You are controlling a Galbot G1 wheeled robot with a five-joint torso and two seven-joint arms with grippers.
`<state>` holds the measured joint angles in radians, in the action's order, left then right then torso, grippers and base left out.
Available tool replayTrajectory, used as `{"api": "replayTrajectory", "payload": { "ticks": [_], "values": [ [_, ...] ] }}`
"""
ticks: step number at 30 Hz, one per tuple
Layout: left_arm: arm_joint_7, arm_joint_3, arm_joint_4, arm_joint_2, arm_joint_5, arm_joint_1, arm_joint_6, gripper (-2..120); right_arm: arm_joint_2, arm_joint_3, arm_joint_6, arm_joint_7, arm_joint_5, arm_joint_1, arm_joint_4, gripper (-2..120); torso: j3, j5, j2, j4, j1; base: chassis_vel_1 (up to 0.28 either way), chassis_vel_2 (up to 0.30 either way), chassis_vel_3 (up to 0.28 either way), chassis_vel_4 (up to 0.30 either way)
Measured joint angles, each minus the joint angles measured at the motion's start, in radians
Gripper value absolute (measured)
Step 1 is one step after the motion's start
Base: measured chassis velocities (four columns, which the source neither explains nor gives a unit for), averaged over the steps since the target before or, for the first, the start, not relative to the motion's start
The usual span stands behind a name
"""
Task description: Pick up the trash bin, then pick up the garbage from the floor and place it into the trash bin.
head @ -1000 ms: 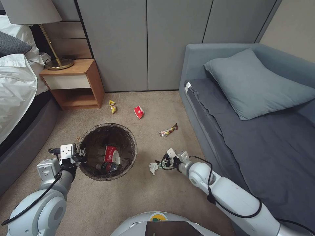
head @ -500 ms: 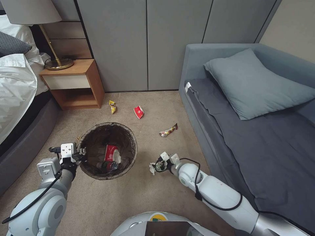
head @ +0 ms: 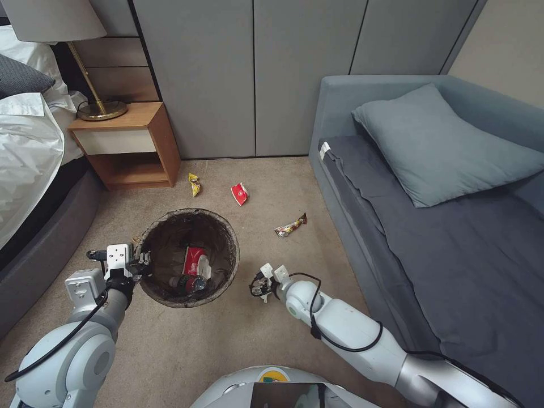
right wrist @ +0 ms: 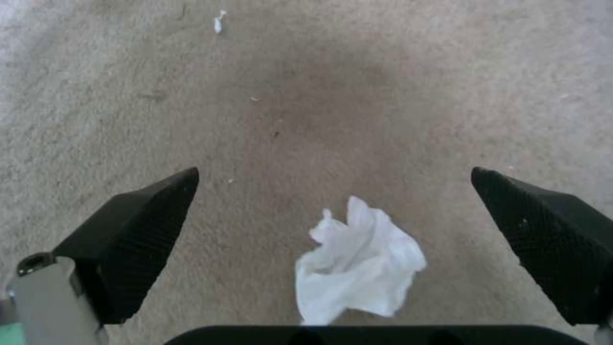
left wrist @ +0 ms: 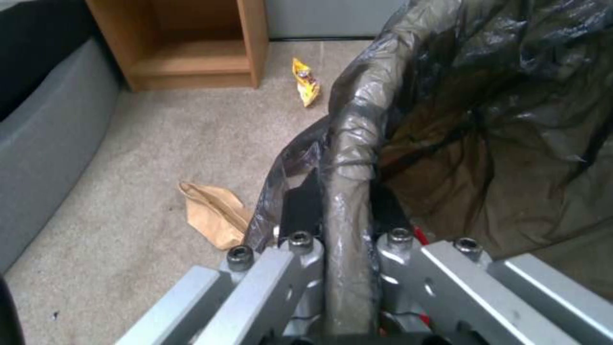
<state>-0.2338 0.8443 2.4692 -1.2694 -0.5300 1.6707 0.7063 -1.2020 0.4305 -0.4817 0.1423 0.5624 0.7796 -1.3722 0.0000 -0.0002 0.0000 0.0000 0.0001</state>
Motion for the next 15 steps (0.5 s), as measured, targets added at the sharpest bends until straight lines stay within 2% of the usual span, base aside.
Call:
{"api": "replayTrajectory", "payload": {
  "ticks": [2,15],
  "values": [
    [0.0,0.0,0.0,-0.002,-0.001,0.002,0.0,3,-0.034,0.012,-0.006,0.01,0.0,-0.007,0.039,100,0.0,0.0002,0.0,0.0001,0.0,0.0,0.0,0.0,0.0],
    [0.0,-0.001,0.001,0.009,-0.004,-0.002,0.001,3,-0.086,0.032,-0.036,0.044,-0.003,0.011,0.123,100,0.0,0.0002,0.0,0.0,0.0,0.0,0.0,0.0,0.0]
  ]
}}
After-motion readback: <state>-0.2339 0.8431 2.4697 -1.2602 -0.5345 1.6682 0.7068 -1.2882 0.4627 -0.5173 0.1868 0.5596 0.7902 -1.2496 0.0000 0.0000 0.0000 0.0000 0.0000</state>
